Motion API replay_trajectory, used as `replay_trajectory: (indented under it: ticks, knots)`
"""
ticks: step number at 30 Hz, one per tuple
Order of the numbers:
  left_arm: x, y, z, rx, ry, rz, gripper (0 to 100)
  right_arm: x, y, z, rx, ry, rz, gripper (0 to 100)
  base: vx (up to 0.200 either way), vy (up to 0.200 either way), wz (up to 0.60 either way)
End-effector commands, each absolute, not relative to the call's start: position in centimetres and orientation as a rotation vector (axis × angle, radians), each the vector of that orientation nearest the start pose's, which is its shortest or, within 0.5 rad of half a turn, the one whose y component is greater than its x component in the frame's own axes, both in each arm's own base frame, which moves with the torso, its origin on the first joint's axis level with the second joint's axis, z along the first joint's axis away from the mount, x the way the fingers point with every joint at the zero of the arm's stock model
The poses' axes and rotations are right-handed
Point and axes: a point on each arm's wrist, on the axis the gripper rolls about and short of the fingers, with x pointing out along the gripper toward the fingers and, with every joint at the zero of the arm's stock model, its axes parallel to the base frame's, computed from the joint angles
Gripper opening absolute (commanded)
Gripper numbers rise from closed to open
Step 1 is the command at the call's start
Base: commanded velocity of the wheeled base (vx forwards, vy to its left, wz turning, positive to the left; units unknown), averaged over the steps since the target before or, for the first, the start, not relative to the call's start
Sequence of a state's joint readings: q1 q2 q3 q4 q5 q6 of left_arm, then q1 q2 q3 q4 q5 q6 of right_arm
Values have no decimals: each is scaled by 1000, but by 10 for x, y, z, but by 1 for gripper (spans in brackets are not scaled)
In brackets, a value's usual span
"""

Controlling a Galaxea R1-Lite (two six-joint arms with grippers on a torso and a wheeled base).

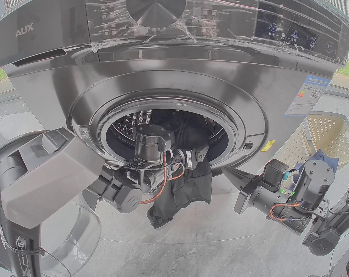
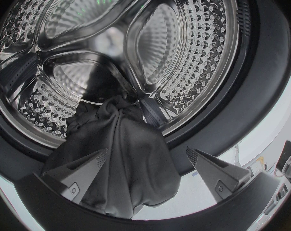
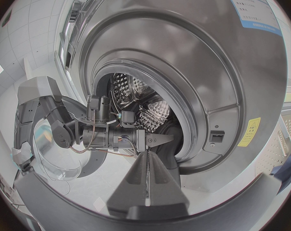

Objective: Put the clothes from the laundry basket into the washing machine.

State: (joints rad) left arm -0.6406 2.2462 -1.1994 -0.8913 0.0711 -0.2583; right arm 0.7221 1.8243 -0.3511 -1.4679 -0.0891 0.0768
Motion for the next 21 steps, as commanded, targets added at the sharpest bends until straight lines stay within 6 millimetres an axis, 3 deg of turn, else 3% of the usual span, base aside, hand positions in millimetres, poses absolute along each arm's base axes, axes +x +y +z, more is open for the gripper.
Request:
replay_trajectory:
  ticks: [1, 7, 15, 16, 21]
  knots:
    - [350, -267, 94, -186, 246, -566, 100, 204, 177, 122, 69, 36, 633, 0, 0, 0, 0]
    - [355, -270, 69, -169, 283, -562, 100, 203, 177, 122, 69, 36, 633, 0, 0, 0, 0]
    - [363, -272, 56, -147, 286, -556, 100, 203, 177, 122, 69, 36, 633, 0, 0, 0, 0]
    - [365, -273, 59, -153, 275, -556, 0, 204, 176, 122, 69, 36, 631, 0, 0, 0, 0]
    - [379, -273, 83, -197, 176, -548, 0, 204, 177, 122, 70, 34, 633, 0, 0, 0, 0]
